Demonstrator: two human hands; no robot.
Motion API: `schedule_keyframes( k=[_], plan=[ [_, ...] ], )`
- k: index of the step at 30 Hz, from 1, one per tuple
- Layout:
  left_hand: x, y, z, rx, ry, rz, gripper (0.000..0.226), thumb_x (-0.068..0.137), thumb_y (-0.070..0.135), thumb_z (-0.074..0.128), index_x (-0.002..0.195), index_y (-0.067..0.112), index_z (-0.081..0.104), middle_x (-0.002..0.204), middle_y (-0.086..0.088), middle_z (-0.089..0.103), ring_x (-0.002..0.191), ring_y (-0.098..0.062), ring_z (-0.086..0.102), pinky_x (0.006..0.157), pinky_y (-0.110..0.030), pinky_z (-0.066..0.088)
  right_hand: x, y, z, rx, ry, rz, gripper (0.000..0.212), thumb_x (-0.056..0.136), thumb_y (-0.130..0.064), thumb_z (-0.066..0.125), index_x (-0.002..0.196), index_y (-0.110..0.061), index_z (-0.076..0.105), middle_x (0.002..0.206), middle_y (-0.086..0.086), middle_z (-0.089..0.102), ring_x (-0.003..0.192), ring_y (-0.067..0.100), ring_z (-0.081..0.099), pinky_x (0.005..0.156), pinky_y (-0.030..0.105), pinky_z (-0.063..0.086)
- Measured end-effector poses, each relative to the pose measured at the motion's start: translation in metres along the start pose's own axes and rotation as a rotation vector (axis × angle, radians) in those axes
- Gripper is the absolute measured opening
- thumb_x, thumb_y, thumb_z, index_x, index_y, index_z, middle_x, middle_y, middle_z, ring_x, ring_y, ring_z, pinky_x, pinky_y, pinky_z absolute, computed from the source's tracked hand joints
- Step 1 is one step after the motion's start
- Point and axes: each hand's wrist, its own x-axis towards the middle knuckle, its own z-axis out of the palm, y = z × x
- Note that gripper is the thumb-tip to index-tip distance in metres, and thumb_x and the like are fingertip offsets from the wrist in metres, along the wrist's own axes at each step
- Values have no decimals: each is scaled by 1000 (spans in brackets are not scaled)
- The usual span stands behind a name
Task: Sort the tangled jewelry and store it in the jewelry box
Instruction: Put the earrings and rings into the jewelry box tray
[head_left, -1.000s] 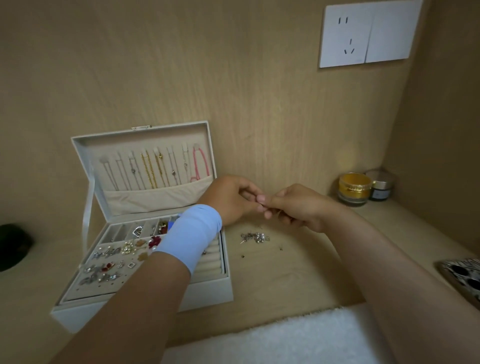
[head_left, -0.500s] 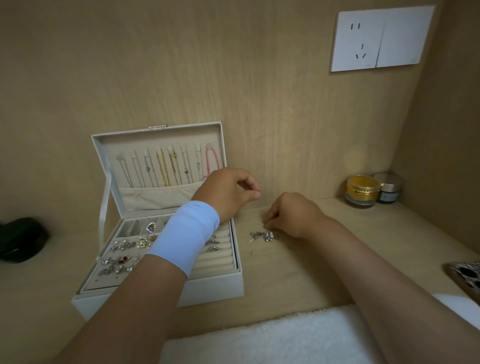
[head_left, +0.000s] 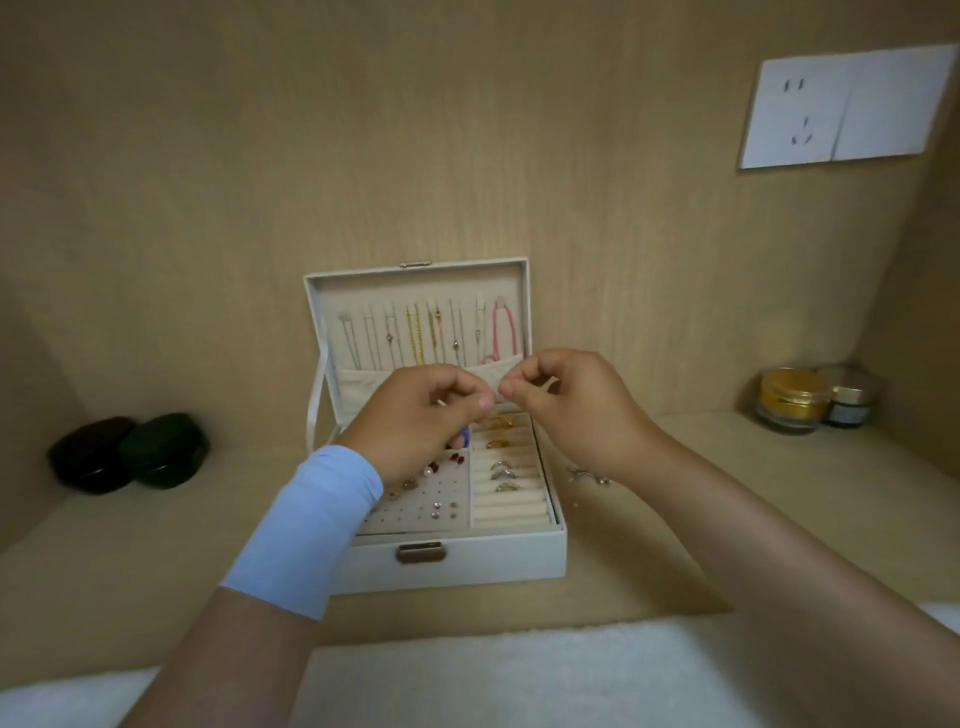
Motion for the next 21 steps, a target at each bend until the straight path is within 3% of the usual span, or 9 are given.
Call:
schedule_keyframes(
  k=[5, 9, 14, 19, 21],
  plan=[
    [-26, -11, -29, -137, 37, -53, 8, 91, 23, 69, 90, 19, 75, 74, 2, 71, 61, -12, 60, 60, -23, 51, -5, -31, 35, 80, 3, -47, 9, 94, -27, 69, 86, -27, 74, 82, -10, 71, 65, -6, 59, 65, 13, 42],
    [-40, -20, -43, -208, 76, -60, 4, 88, 21, 73, 89, 18, 75, 72, 2, 68, 59, -13, 58, 64, -29, 49, -8, -50, 57, 147, 50, -60, 7, 91, -24, 72, 86, -23, 76, 78, -12, 72, 77, 0, 67, 75, 24, 53],
    [-54, -36, -55, -244, 171, -18, 8, 89, 14, 71, 85, 20, 75, 72, 4, 65, 55, -13, 55, 58, -32, 47, -10, -66, 73, 203, -21, -56, 5, 88, -21, 76, 84, -22, 77, 79, -8, 74, 71, 8, 68, 68, 29, 55],
    [-62, -46, -61, -238, 155, -13, 4, 87, 12, 73, 86, 15, 76, 78, -7, 71, 55, -11, 57, 55, -20, 49, -17, -68, 72, 258, -149, -48, 14, 74, -18, 86, 87, -18, 80, 75, -7, 76, 53, -1, 56, 58, 15, 48],
    [-63, -49, -61, -213, 153, 16, 6, 86, 11, 75, 84, 16, 76, 78, -6, 72, 54, -6, 57, 54, -17, 47, -19, -66, 73, 260, -160, -20, 15, 70, -21, 87, 84, -20, 80, 71, -8, 75, 56, -1, 58, 60, 14, 48]
  ],
)
